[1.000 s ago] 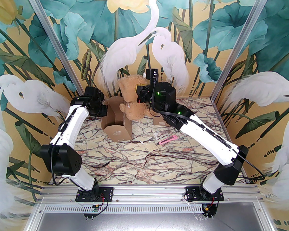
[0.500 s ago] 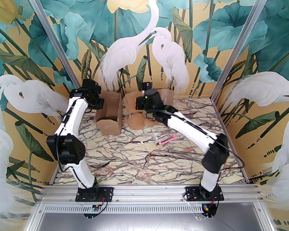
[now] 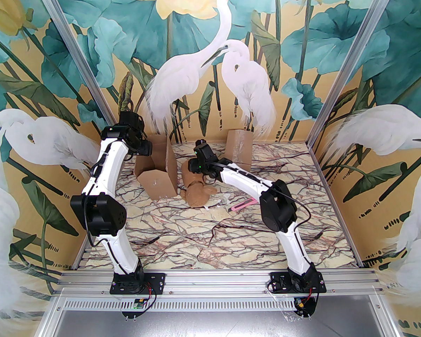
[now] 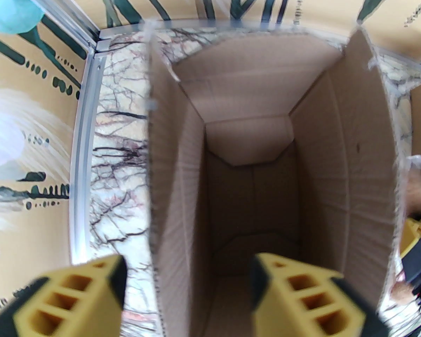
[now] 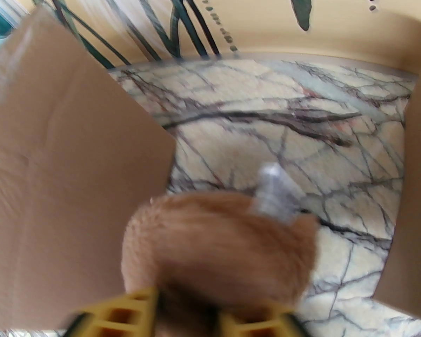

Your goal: Unpack the express box

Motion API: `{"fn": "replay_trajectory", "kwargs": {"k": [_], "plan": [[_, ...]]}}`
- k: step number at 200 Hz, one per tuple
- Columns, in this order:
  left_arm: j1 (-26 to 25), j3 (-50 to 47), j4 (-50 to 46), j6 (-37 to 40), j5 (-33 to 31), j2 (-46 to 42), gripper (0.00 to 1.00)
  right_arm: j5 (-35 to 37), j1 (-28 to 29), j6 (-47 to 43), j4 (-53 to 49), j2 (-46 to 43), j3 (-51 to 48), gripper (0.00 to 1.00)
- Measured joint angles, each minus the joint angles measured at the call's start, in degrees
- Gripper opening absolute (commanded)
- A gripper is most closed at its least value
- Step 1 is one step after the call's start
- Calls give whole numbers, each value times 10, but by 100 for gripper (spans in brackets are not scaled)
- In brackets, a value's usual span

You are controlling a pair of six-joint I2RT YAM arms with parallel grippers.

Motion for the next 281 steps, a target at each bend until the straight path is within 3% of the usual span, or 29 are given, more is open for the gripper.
{"fn": "replay_trajectory", "kwargs": {"k": [21, 37, 93, 121, 126, 140, 151, 177, 228, 281], "plan": [[0, 8, -2, -14, 1, -4, 87, 0, -2, -8, -4, -11, 21, 70], [0, 12, -7, -28, 2, -17, 99, 0, -7, -15, -8, -34, 10, 78], [-14, 45, -22, -79, 27, -99, 99, 1, -17, -37, -39, -162, -58, 81], [-79, 46, -26, -112, 44, -133, 99, 9, -28, -48, -71, -260, -123, 81], [-96, 46, -26, -120, 49, -136, 99, 9, -31, -50, -76, -279, -135, 88], [-138, 37, -21, -145, 63, -143, 99, 13, -47, -52, -90, -327, -168, 95], [-168, 25, -14, -166, 77, -145, 99, 16, -70, -50, -101, -369, -199, 100], [-223, 2, 25, -208, 114, -134, 99, 7, -144, -53, -129, -427, -241, 99], [-275, 59, 108, -250, 195, 17, 99, -93, -292, -61, -144, -377, -243, 99], [-279, 104, 162, -285, 270, 175, 99, -227, -348, -64, -128, -229, -221, 99]]}}
